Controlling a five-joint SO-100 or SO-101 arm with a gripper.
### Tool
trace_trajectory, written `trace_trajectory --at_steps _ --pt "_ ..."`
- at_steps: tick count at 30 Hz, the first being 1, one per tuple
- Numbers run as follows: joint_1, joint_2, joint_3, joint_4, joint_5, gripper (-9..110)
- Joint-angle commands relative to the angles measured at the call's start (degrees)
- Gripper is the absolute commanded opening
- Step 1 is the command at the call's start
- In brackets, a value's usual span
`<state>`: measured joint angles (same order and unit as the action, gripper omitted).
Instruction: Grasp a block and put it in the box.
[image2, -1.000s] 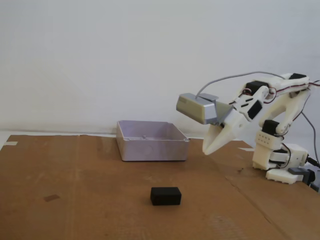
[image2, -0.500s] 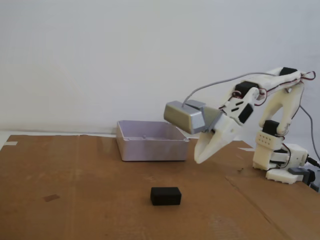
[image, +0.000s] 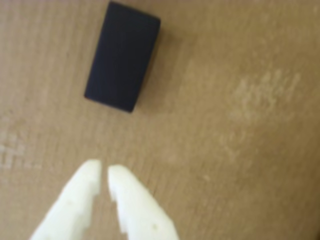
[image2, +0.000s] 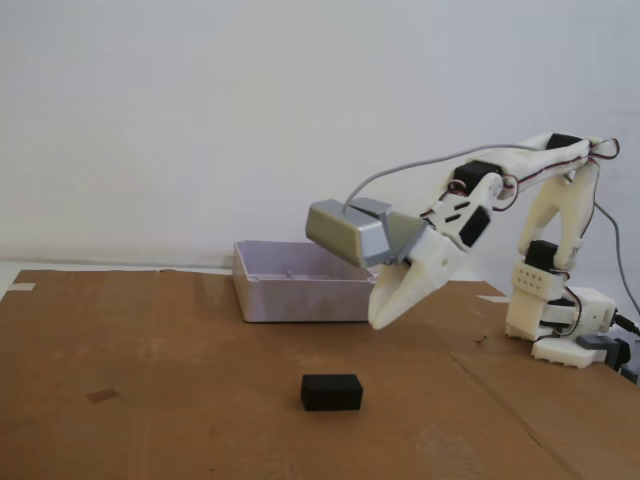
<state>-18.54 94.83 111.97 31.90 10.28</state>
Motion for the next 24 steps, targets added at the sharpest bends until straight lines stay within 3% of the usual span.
trace_trajectory --at_steps 1,6,13,24 --pt "-0.1 0.8 -9.1 -3.0 0.4 0" --pt "-0.1 0.0 -10.2 -3.0 0.4 1" --pt "-1.2 0.0 -10.1 -3.0 0.6 23" --pt "-3.0 -2.8 -9.5 -7.8 4.1 45"
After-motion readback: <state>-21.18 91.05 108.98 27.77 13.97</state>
